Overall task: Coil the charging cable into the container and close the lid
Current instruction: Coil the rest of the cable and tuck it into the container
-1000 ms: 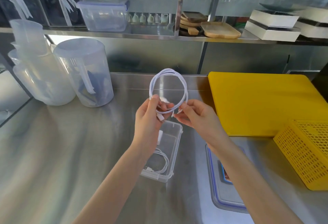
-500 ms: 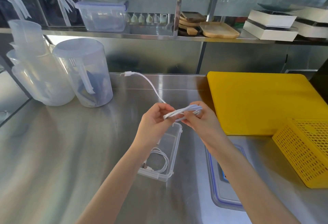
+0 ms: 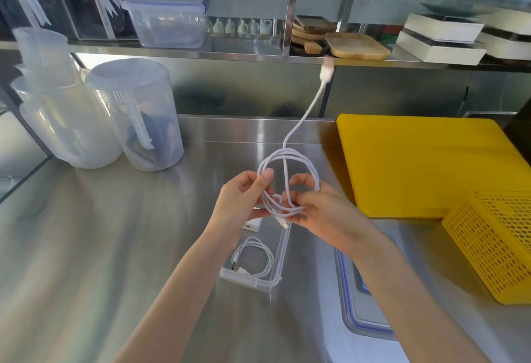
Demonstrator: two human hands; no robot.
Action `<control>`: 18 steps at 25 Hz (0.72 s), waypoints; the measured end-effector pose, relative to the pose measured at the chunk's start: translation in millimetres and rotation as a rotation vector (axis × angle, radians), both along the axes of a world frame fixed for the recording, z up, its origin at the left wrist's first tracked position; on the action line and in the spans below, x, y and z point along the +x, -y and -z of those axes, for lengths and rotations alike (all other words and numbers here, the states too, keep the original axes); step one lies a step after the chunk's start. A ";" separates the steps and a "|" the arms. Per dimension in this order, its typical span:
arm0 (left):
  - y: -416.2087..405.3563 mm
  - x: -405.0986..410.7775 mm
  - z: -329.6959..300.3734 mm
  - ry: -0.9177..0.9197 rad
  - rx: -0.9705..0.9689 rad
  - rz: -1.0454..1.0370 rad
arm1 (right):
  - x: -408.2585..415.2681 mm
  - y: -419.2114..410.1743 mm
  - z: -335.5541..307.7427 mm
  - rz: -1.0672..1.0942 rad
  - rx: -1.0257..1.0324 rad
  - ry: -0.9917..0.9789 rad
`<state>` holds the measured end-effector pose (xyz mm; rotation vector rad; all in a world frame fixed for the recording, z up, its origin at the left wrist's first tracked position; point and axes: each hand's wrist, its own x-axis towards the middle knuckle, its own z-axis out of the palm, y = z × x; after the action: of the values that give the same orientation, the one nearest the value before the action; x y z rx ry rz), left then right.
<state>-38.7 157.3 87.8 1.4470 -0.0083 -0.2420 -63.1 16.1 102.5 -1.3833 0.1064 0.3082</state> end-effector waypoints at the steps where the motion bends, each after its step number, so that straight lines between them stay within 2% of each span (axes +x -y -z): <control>1: 0.3 0.9 1.1 -0.016 -0.005 0.002 | -1.2 0.2 -1.0 -0.047 0.003 0.022; 5: 1.0 2.2 7.2 -0.080 -0.034 0.010 | -4.1 -0.5 -0.2 -0.165 -0.062 0.065; 10: 1.0 2.4 11.2 0.083 0.099 0.007 | -3.9 -0.4 10.3 -0.079 0.098 -0.009; 14: -1.9 5.0 5.5 0.053 0.189 0.133 | -2.4 3.0 19.0 -0.104 -0.171 0.005; 18: 4.1 4.9 14.2 0.174 0.499 0.148 | -5.5 -0.9 23.5 -0.138 -0.384 0.103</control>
<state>-33.8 153.2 73.6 1.9645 -0.2095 -0.2484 -68.5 17.0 79.0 -1.7887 -0.0175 0.3418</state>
